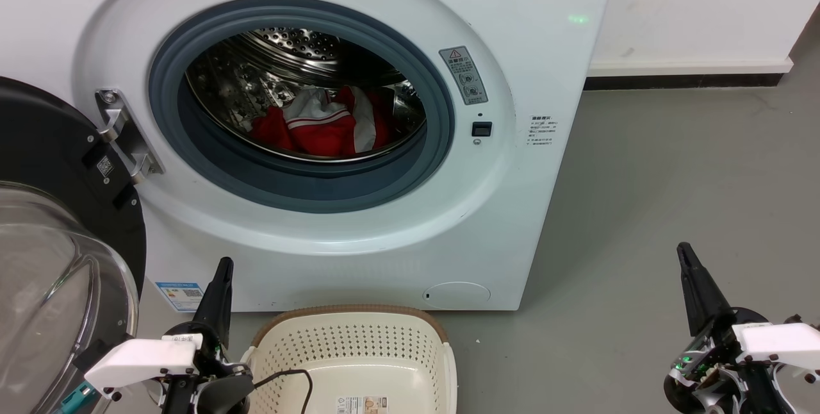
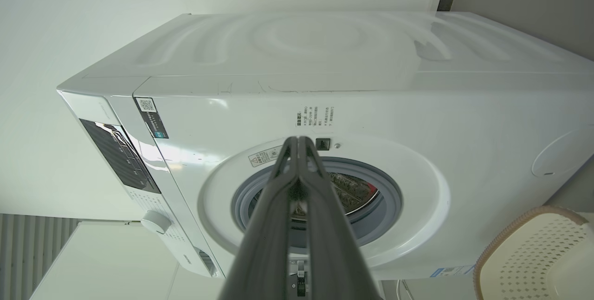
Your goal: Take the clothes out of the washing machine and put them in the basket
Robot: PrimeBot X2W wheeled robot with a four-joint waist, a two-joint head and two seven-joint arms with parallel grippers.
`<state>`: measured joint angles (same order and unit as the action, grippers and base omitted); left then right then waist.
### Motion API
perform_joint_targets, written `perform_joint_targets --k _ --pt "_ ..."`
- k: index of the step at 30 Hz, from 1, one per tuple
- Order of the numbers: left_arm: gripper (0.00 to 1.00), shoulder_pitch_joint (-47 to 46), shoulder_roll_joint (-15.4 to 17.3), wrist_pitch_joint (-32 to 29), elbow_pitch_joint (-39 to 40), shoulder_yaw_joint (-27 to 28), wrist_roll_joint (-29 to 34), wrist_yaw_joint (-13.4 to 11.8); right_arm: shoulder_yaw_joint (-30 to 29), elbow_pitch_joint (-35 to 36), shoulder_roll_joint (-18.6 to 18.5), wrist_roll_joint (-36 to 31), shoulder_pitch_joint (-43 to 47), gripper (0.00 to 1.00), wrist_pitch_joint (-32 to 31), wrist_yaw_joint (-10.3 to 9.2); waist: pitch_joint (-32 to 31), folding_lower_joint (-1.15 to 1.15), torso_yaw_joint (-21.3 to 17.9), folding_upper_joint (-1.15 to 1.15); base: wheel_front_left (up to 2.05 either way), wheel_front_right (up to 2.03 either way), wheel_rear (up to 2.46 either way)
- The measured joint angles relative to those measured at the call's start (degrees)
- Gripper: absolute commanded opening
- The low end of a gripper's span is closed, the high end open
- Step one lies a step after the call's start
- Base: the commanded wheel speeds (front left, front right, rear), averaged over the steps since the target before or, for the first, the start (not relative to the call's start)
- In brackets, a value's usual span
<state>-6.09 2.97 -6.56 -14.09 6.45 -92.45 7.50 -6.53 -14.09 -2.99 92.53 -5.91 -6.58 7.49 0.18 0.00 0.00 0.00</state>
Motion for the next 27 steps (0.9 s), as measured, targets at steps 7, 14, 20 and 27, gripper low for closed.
perform_joint_targets --k 7,14,20,27 --pt "0.00 0.00 0.00 0.00 0.00 0.00 0.00 0.00 0.00 0.00 0.00 0.00 0.00 0.00 0.00 0.00 0.00 0.00 0.00 0.00 0.00 0.00 0.00" --pt "0.00 0.00 0.00 0.00 0.00 0.00 0.00 0.00 0.01 0.00 0.00 0.00 0.00 0.00 0.00 0.00 0.00 0.00 0.00 0.00 0.00 0.00 0.00" --pt "1.00 0.00 0.00 0.00 0.00 0.00 0.00 0.00 0.01 0.00 0.00 0.00 0.00 1.00 0.00 0.00 0.00 0.00 0.00 0.00 0.00 0.00 0.00" --pt "1.00 2.69 -0.23 0.42 -2.46 -0.42 0.09 -0.02 0.07 -2.50 0.16 0.00 2.71 1.00 0.46 -0.01 0.01 0.00 0.00 0.00 0.00 0.00 0.00"
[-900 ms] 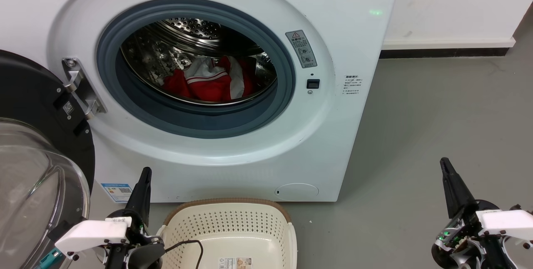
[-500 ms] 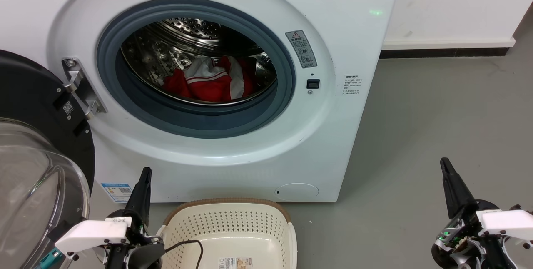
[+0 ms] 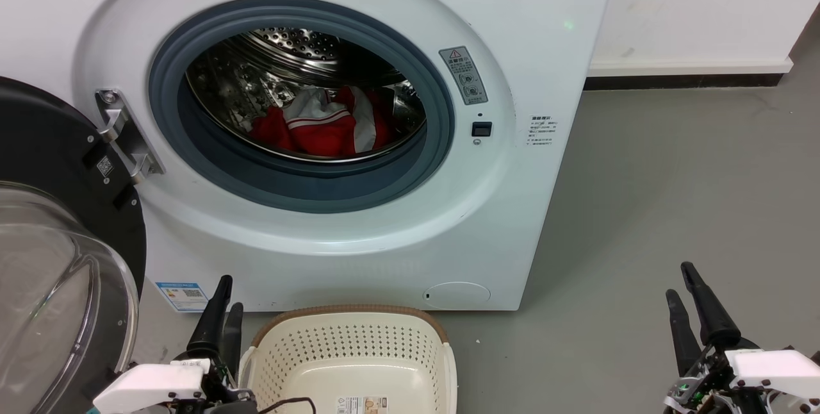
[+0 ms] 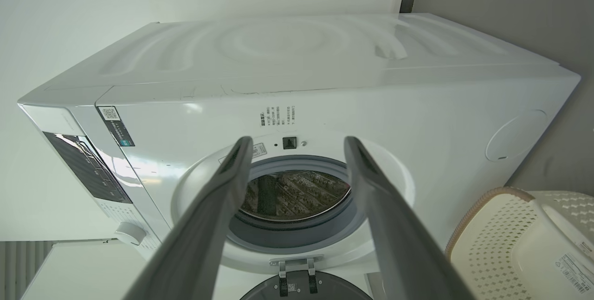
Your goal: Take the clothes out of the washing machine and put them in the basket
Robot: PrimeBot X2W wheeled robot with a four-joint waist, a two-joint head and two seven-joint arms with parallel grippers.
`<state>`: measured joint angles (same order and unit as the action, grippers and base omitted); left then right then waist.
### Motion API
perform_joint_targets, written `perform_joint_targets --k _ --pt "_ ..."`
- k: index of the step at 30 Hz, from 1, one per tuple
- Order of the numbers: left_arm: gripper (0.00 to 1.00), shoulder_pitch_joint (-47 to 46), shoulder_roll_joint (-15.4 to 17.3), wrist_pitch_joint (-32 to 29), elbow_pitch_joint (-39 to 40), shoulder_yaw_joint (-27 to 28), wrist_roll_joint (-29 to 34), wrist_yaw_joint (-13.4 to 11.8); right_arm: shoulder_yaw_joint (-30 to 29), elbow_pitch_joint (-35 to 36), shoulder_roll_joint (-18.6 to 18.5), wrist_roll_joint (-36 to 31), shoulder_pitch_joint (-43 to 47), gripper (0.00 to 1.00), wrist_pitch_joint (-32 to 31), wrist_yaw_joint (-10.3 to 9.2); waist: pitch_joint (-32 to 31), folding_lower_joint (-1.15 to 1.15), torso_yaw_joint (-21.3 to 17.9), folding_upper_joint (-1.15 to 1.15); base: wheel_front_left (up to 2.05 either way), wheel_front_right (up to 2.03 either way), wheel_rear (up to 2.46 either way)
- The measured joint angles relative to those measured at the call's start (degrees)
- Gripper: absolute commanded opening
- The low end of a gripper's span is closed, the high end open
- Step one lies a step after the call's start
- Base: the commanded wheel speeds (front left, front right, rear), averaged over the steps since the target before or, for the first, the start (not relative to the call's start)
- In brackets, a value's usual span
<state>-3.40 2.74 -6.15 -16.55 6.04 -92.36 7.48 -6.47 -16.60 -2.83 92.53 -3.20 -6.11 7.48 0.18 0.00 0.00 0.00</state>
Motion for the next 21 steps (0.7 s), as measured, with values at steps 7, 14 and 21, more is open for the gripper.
perform_joint_targets --k 7,14,21 --pt "1.00 0.01 0.01 2.03 1.80 0.23 4.76 -0.37 -0.37 0.88 0.12 -4.49 0.04 1.00 2.01 0.00 0.10 0.00 0.02 0.00 0.00 0.00 0.00" --pt "1.00 0.12 0.01 3.87 5.06 0.16 13.23 -2.00 -0.75 3.91 0.14 -13.34 0.44 1.00 3.78 0.00 0.30 0.00 0.02 0.00 0.00 0.00 0.00" --pt "1.00 0.74 0.01 5.60 7.86 -0.67 22.95 -4.65 0.11 7.34 0.14 -24.01 1.16 1.00 5.54 0.00 0.54 0.00 0.01 0.00 0.00 0.00 0.00"
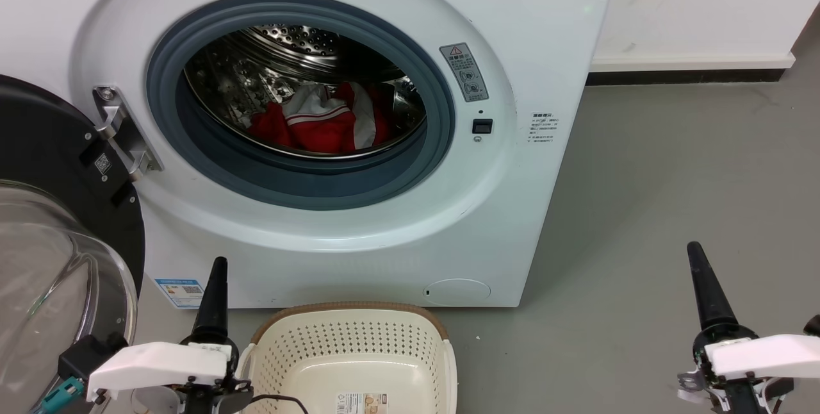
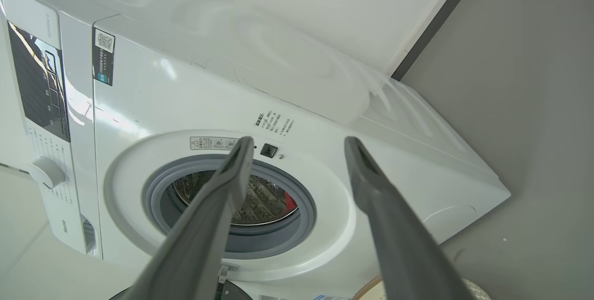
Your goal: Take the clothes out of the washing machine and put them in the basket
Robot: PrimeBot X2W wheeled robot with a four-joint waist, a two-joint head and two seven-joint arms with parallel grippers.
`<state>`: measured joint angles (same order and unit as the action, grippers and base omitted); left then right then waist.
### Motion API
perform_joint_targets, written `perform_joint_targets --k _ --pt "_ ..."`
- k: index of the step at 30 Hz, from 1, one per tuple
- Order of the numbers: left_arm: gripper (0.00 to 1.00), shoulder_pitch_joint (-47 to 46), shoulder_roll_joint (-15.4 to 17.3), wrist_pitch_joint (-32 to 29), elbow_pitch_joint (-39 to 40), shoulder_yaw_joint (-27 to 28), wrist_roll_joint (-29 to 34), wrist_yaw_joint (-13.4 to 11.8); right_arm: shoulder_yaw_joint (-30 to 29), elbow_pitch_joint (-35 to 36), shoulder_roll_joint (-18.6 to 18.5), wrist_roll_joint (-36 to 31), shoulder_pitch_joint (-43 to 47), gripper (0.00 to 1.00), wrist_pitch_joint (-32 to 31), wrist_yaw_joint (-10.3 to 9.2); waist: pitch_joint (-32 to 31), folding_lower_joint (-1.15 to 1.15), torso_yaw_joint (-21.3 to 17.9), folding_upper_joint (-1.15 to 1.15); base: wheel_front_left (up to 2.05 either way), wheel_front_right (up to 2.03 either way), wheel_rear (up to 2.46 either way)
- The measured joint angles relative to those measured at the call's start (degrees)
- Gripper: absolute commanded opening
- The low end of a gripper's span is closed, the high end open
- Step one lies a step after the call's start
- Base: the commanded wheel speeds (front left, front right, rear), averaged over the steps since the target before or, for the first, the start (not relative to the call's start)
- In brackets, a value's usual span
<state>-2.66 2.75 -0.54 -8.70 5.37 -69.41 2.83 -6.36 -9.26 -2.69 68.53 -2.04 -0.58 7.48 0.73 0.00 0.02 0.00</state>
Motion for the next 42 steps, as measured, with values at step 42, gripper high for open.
perform_joint_targets --k 42 --pt "1.00 3.57 0.85 7.93 8.02 -6.98 36.29 -6.33 3.44 9.44 -0.02 -42.07 4.76 1.00 8.02 0.01 0.24 0.00 -0.12 0.00 0.00 0.00 0.00"
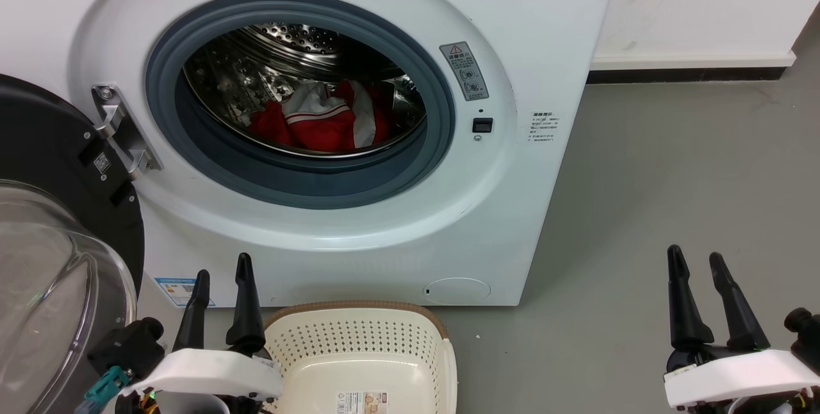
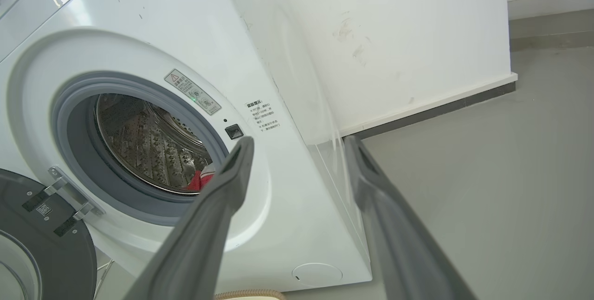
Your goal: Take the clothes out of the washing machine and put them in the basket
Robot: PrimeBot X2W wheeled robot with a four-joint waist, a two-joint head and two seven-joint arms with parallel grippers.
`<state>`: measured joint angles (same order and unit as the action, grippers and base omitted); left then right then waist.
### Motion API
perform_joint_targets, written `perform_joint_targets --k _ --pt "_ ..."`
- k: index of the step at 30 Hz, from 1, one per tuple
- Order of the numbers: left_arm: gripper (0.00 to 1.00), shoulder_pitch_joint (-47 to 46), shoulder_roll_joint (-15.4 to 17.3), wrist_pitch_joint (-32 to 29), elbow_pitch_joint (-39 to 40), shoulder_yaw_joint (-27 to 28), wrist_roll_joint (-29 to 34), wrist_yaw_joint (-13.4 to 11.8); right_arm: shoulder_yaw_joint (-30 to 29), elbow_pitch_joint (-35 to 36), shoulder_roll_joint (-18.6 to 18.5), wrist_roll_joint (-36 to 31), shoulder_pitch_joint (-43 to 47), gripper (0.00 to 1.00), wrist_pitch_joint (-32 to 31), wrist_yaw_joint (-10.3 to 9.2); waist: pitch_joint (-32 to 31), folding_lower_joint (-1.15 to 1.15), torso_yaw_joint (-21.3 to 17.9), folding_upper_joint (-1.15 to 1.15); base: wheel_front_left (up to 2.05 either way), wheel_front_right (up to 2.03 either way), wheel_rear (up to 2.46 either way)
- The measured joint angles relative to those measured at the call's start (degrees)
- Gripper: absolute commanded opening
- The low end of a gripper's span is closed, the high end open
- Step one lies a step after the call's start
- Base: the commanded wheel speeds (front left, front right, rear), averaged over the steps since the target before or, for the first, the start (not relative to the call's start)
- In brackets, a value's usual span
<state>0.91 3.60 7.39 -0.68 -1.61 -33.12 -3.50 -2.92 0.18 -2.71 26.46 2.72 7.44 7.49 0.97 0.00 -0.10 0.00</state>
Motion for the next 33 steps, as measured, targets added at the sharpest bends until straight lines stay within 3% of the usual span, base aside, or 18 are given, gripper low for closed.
perform_joint_targets --k 33 --pt "1.00 2.47 -0.62 4.58 2.57 0.19 18.01 0.96 0.11 5.11 -0.03 -15.35 3.21 1.00 4.55 0.00 0.15 0.00 -0.10 0.00 0.00 0.00 0.00"
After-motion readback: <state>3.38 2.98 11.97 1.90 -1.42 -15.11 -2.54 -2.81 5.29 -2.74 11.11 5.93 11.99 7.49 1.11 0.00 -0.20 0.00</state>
